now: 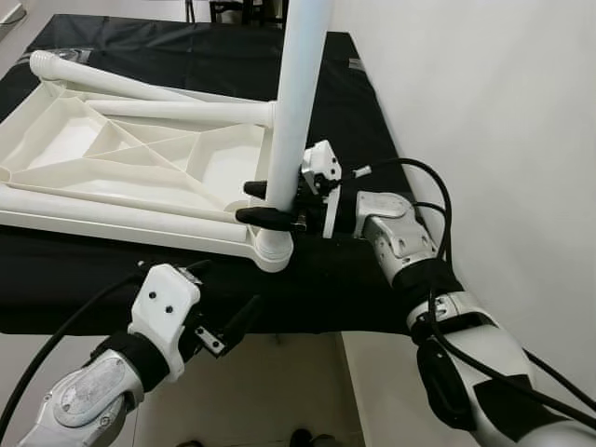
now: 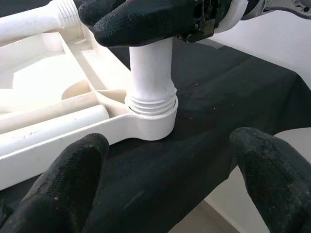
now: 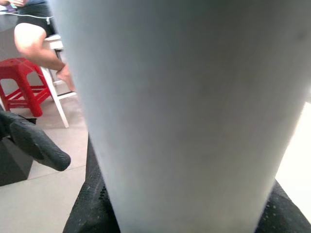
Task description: Building children table
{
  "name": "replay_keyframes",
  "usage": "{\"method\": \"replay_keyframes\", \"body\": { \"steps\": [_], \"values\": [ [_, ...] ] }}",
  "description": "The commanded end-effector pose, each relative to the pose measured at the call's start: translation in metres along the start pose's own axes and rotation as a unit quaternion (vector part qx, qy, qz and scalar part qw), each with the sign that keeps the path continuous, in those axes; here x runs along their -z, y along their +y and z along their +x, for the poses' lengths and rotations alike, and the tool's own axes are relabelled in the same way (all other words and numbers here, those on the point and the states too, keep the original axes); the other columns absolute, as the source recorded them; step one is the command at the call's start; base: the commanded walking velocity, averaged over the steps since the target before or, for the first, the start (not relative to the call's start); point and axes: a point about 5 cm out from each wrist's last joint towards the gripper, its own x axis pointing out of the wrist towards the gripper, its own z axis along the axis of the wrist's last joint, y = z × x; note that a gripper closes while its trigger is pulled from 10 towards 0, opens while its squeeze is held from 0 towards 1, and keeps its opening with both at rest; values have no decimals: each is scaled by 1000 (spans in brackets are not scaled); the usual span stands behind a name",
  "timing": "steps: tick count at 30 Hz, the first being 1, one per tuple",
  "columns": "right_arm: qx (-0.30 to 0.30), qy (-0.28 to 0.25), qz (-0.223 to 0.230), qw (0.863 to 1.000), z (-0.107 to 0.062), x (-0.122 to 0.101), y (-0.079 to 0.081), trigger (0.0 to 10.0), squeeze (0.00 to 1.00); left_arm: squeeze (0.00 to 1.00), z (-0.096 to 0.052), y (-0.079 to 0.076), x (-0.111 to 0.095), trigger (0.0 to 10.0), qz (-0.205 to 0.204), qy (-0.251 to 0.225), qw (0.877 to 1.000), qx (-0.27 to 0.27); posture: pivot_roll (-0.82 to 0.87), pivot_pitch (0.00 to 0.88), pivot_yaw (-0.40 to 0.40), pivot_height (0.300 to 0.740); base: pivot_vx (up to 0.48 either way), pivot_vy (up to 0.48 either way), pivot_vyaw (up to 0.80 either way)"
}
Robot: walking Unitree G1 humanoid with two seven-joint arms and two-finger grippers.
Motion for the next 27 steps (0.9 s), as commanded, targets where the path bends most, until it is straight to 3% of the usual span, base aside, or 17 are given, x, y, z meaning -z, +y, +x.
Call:
{"method": "replay_keyframes", "body": {
  "steps": [1, 2, 3, 4, 5, 6, 7, 10, 13, 15, 16, 18, 19, 21, 22, 26, 27],
  "values": [
    [77, 15, 11, 997, -10, 13, -5, 0, 0, 0, -1, -4, 2, 10000, -7, 8, 1000, 5, 143, 234, -153, 740, 0, 0, 0],
    [153, 24, 25, 988, -14, 21, -7, 0, 0, 0, -2, -4, 3, 10000, -6, 9, 1000, 7, 145, 237, -155, 740, 0, 0, 0],
    [153, 24, 25, 988, -14, 21, -7, 0, 0, 0, -2, -4, 3, 10000, -6, 9, 1000, 7, 145, 237, -155, 740, 0, 0, 0],
    [336, 79, 30, 938, -24, 44, -2, 0, 0, 0, -3, -3, 2, 10000, -6, 11, 1000, 9, 128, 248, -142, 740, 0, 0, 0],
    [414, 101, 17, 905, -32, 55, 10, 0, 0, 0, -3, -2, 2, 10000, -6, 11, 1000, 10, 124, 250, -138, 740, 0, 0, 0],
    [438, 108, 12, 892, -33, 62, 26, 0, 0, 0, -3, -1, 2, 10000, -6, 12, 1000, 10, 123, 256, -136, 740, 0, 0, 0],
    [444, 108, 12, 890, -33, 64, 36, 0, 0, 0, -3, -1, 3, 10000, -6, 13, 1000, 10, 123, 256, -136, 740, 0, 0, 0],
    [424, 99, 18, 900, -27, 66, 42, 0, 0, 0, -3, -1, 3, 10000, -7, 13, 1000, 12, 116, 250, -131, 740, 0, 0, 0],
    [376, 94, 17, 922, -9, 63, 37, 0, 0, 0, -1, -3, 3, 10000, -6, 11, 1000, 18, 128, 238, -134, 740, 0, 0, 0],
    [369, 94, 16, 924, -5, 61, 34, 0, 0, 0, 0, -3, 2, 10000, -6, 10, 1000, 18, 129, 237, -134, 740, 0, 0, 0],
    [364, 92, 9, 927, -1, 56, 29, 10000, 0, 0, -1, -2, 2, 10000, -4, 9, 1000, 14, 132, 235, -137, 740, 0, 0, 0],
    [359, 91, 6, 929, 1, 55, 27, 10000, 27, 0, -1, -1, 2, 10000, -4, 10, 1000, 13, 132, 235, -137, 740, 0, 0, 0],
    [344, 75, 13, 936, 4, 47, 29, 10000, 510, 0, -1, -1, 2, 10000, -3, 10, 1000, 12, 134, 232, -134, 740, 0, 0, 0],
    [333, 63, 19, 941, 6, 42, 31, 10000, 510, 0, -1, 0, 2, 10000, -3, 10, 1000, 12, 134, 232, -134, 740, 0, 0, 0],
    [313, 46, 26, 948, 10, 35, 31, 10000, 1000, 0, -1, 0, 2, 10000, -3, 9, 1000, 12, 133, 228, -132, 740, 0, 0, 0],
    [220, 1, 12, 975, 17, 14, 32, 10000, 976, 0, 0, 0, 2, 10000, -3, 8, 1000, 13, 140, 222, -138, 740, 0, 0, 0],
    [220, 1, 12, 975, 17, 14, 32, 10000, 976, 0, 0, 0, 2, 10000, -3, 8, 1000, 13, 140, 222, -138, 740, 0, 0, 0]
  ]
}}
